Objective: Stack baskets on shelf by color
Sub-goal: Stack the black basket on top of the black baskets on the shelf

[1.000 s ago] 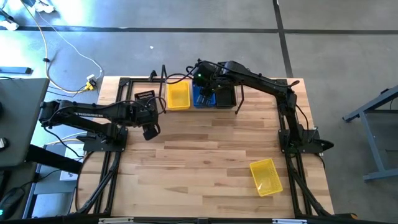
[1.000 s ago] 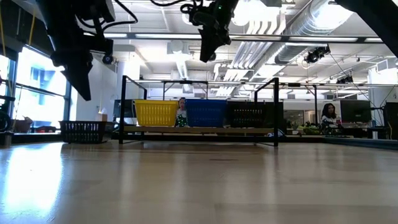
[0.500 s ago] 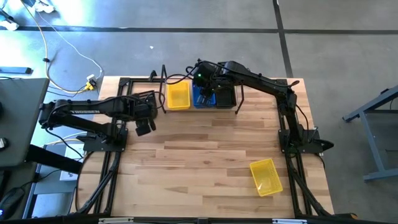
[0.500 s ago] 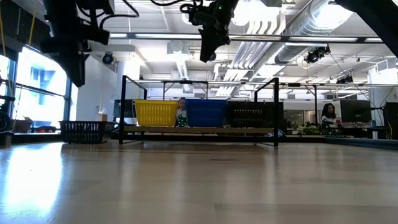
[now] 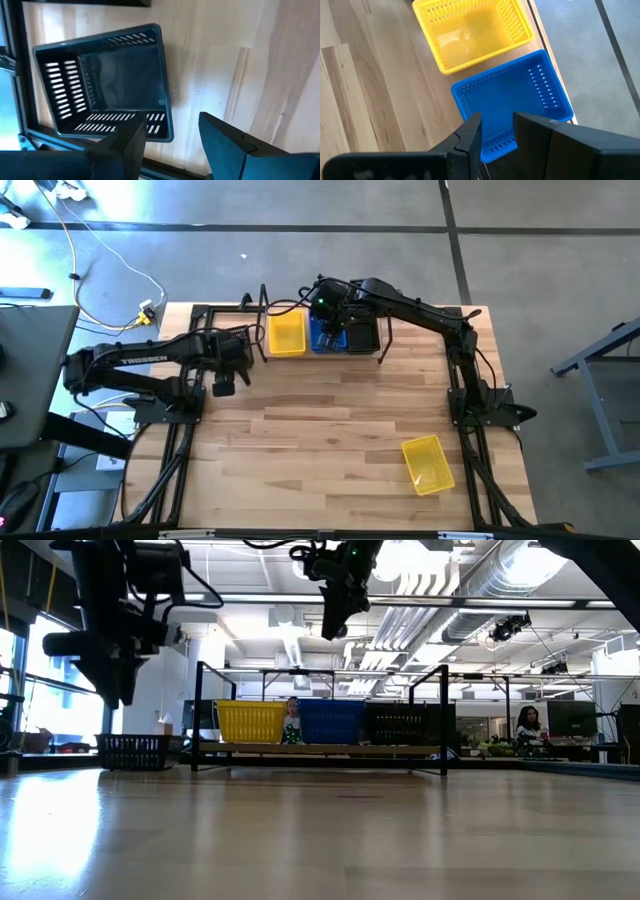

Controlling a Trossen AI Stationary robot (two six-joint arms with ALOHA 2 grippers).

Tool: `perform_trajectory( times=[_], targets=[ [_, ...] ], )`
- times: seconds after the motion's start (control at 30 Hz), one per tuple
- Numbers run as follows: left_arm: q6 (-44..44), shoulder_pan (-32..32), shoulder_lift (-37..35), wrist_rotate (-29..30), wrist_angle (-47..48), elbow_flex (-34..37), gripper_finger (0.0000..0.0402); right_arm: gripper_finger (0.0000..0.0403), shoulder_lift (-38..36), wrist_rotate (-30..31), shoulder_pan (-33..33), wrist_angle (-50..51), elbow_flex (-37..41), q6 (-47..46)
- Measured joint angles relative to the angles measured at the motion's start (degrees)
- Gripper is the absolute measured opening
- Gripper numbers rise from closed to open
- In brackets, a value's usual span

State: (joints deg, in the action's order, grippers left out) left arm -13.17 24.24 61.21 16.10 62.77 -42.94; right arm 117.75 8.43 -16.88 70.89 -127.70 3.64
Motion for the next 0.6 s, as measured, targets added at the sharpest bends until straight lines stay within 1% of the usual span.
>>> perform_trajectory(
  times=[0.13,0.3,0.4,0.6],
  targets=[
    [-0.5,2.3,0.0,-0.5,-0.9,1.5,0.0170,0.0097,0.0,0.0,0.0,0.0,0.0,-0.2],
    [-3.8,4.7,0.0,-3.5,-1.3,3.6,0.0170,0.0097,0.0,0.0,0.0,0.0,0.0,-0.2],
    [-4.4,6.1,0.0,-2.2,-2.4,5.1,0.0170,0.0097,0.0,0.0,0.0,-0.1,0.0,-0.2],
    [-5.8,9.0,0.2,-3.0,-5.3,7.6,0.0170,0.0097,0.0,0.0,0.0,-1.0,0.0,-0.2]
  ],
)
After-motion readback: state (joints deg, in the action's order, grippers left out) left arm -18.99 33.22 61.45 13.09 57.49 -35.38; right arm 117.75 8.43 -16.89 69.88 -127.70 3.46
